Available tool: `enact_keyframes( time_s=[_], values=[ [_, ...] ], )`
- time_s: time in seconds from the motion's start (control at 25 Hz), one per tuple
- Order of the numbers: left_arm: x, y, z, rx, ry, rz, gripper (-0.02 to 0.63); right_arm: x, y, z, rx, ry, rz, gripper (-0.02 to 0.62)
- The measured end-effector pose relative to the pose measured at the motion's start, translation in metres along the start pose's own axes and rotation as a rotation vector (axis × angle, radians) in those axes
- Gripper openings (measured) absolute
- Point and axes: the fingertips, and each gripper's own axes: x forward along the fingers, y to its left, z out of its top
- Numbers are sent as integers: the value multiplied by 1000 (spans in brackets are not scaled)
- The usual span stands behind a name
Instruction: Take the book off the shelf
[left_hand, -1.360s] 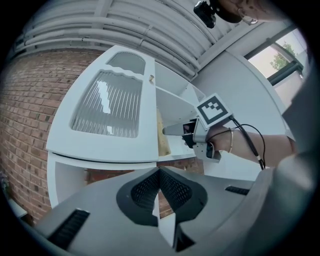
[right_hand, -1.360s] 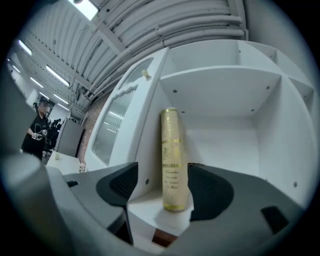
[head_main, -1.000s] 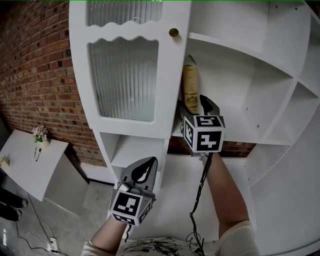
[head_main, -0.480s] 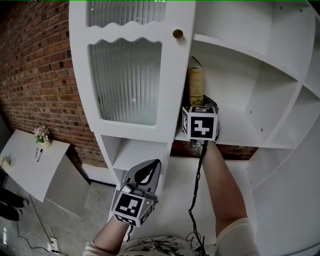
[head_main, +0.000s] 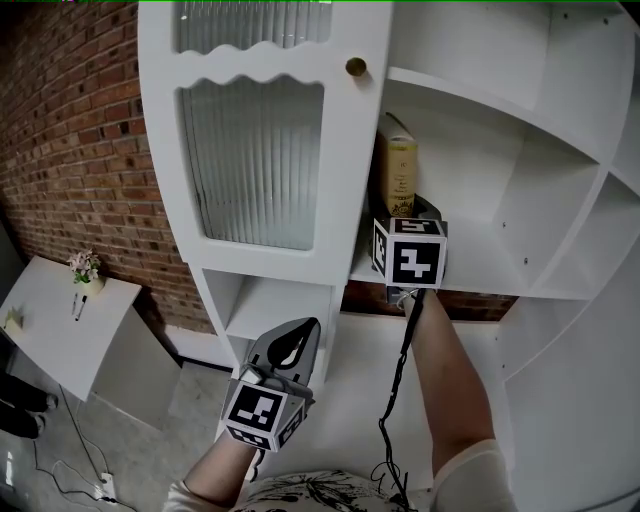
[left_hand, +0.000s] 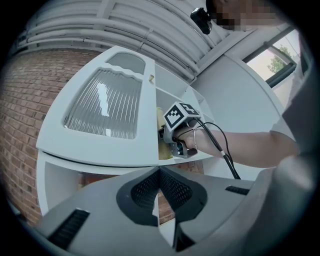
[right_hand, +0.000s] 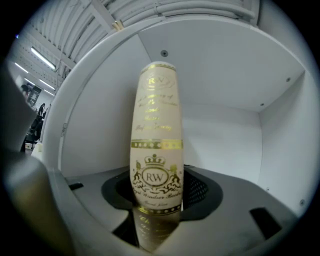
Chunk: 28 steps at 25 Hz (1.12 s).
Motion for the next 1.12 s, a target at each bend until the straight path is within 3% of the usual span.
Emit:
enact_keyframes(
  time_s=[0.32,0.84,1.12],
  values=[
    [-15,-7,1,-7,9,-1,12,-43,-3,9,-24,-53,-16,210],
    [-66,-33,-5,-51,30,-62,12,-172,16,14,-25,-150,-28,212],
    [-93,-53,-12,-74,46,-124,12,-243,39,-21,-12,-127,-49,212]
  ],
)
